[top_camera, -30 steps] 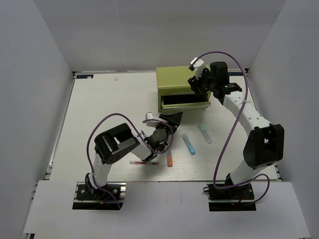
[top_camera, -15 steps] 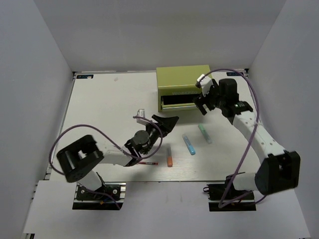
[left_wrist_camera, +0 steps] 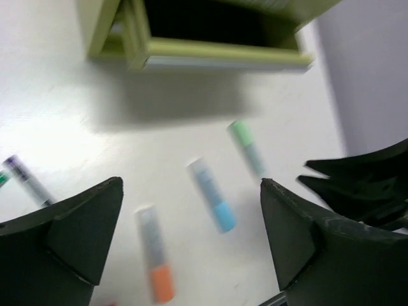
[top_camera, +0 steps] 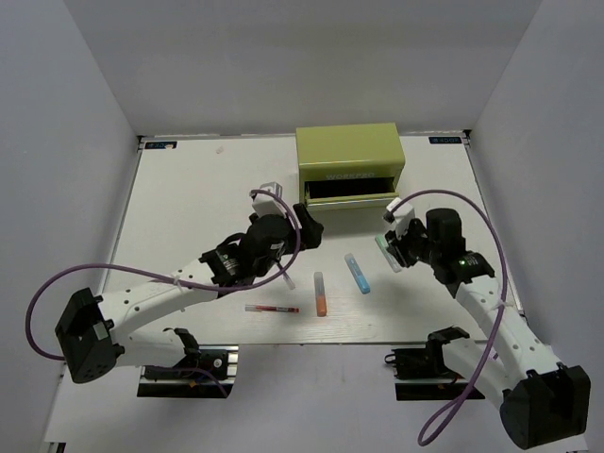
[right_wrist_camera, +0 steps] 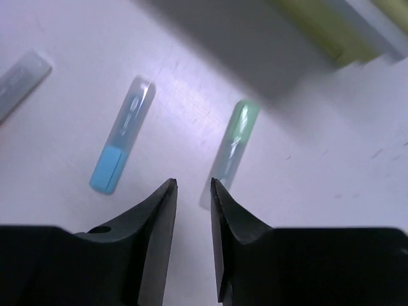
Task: Sort the stationery into containers
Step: Open the drawer in the storage box, then pick up the pen from the center of the board.
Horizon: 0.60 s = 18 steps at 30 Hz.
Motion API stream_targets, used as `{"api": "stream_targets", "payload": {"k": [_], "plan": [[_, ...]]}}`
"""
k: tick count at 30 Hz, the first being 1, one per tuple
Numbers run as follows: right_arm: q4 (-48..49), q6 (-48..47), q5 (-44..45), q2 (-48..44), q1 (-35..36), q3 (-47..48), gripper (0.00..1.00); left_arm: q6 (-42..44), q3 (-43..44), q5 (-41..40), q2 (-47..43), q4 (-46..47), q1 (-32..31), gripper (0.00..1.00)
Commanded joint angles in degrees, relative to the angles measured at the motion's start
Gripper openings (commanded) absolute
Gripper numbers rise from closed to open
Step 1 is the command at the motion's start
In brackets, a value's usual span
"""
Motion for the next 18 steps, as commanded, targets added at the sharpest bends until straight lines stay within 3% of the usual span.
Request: {"api": "stream_targets", "payload": {"k": [1, 3, 6, 8, 10, 11, 14, 18], "plan": [[-1.3, 5.5, -0.6, 0.1, -0.1, -2.6, 0.34, 3.1, 0.7, 2.9, -0.9, -14.4, 0.2, 0.96], [-0.1, 5.9, 0.1, 0.7, 0.0, -4.2, 0.43, 3.1, 0.7, 4.3, -0.9, -15.6, 0.2, 0.91], [1.2, 6.4, 1.7, 3.0, 0.0, -4.9, 0.57, 3.7, -1.8, 6.3, -3.0, -15.6, 0.2, 0.73], [1.8, 6.3, 2.1, 5.9, 0.1, -5.0, 0.59, 3.7, -4.3, 7.6, -5.4, -14.1, 0.2, 0.67], [3.4, 6.5, 3.4, 9.1, 0.0, -5.3, 0.60, 3.7, -5.7, 8.1, -6.8, -12.8, 0.2, 0.67], [4.2, 6.4, 3.7, 10.9, -0.2, -5.6, 0.60, 3.7, -6.2, 8.1, -6.8, -12.2, 0.2, 0.75], [6.5, 6.4, 5.6, 13.9, -0.1, -5.7, 0.60, 3.1, -6.8, 8.1, -7.5, -12.8, 0.2, 0.82], [9.3, 7.3, 7.3, 18.5, 0.0, -5.1, 0.59, 3.1, -5.6, 8.7, -5.2, -13.4, 0.2, 0.83]]}}
